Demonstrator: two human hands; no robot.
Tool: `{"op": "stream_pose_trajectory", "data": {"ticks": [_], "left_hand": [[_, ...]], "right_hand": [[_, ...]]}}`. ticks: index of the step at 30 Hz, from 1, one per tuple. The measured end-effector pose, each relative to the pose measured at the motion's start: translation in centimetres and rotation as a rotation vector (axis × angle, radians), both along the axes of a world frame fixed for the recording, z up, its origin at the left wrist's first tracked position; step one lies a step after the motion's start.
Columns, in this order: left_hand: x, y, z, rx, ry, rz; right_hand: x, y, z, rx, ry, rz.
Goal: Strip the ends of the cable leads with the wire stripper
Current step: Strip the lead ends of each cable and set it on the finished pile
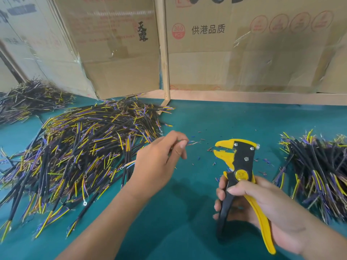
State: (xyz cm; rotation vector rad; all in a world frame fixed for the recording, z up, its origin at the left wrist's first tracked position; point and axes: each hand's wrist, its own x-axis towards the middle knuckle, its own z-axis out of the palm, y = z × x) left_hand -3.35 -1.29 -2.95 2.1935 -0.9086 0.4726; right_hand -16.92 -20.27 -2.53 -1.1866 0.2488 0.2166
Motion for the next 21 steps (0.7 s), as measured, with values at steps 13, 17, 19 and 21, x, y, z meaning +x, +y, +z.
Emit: {"op": "stream_pose_trajectory", "data": {"ticks": [13,17,19,21], "left_hand": [[0.2,-0.5,-0.2,-0.082,0.333,-0.261],[-0.2,-0.7,-0.3,-0.167,0.449,-0.277],[-0.2,-1.0,-0.2,-0.287,0.539,-0.26],[-0.2,-1.3,-0.1,-0.401,0.617,-0.234]], "right_hand": [[-0.1,-0.1,-0.1,0.062,0.021,0.043],[0.0,0.0,-0.1,0.064,0.025,0.051],[-0.1,-0.1,-0.2,0.068,0.027,0.053],[-0.1,-0.1,-0.2,0.068,0.029,0.059]]}}
